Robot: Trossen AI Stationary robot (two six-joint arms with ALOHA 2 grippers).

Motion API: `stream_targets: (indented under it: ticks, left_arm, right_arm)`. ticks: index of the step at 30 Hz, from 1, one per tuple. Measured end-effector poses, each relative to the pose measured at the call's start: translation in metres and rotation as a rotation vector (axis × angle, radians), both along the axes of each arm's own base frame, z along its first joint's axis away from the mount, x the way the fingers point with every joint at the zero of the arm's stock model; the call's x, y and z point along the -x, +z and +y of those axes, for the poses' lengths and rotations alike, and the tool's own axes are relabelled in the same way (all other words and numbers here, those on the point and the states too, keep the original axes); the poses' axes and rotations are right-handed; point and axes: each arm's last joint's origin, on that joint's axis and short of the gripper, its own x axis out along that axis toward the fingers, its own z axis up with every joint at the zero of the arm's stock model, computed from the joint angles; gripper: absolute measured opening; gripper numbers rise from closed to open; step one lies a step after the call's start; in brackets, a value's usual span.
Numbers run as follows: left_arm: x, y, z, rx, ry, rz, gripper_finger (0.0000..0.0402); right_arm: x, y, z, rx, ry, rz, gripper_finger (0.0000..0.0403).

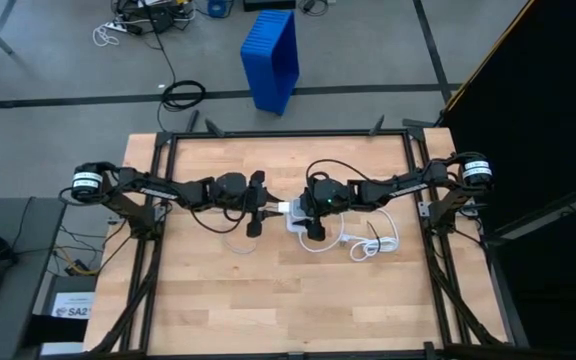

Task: Plug in charger
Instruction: Insert the white charger adapter into the white outlet extension

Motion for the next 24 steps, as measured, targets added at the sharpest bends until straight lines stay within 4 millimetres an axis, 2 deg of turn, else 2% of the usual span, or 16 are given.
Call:
stream_targets:
  ticks: [10, 14, 16, 24]
  left_arm:
    - [-0.0001, -0.0002, 0.0019, -0.023, 0.024, 0.012, 0.0122]
    - [0.0001, -0.0006, 0.0031, -0.029, 0.034, 0.021, 0.0123]
    - [0.0002, -0.0007, 0.0039, -0.030, 0.039, 0.023, 0.0124]
    - [-0.0001, -0.0004, 0.0043, -0.029, 0.037, 0.027, 0.0125]
  right_arm:
    - [0.0004, 0.0000, -0.0008, 0.007, -0.007, 0.014, 0.0266]
    - [0.0004, 0.0002, -0.0031, 0.008, -0.025, 0.012, 0.0364]
    - [0.0006, 0.0001, -0.0040, -0.007, -0.035, 0.017, 0.0384]
    - [0.0019, 0.0021, -0.0022, -0.032, -0.038, 0.025, 0.0320]
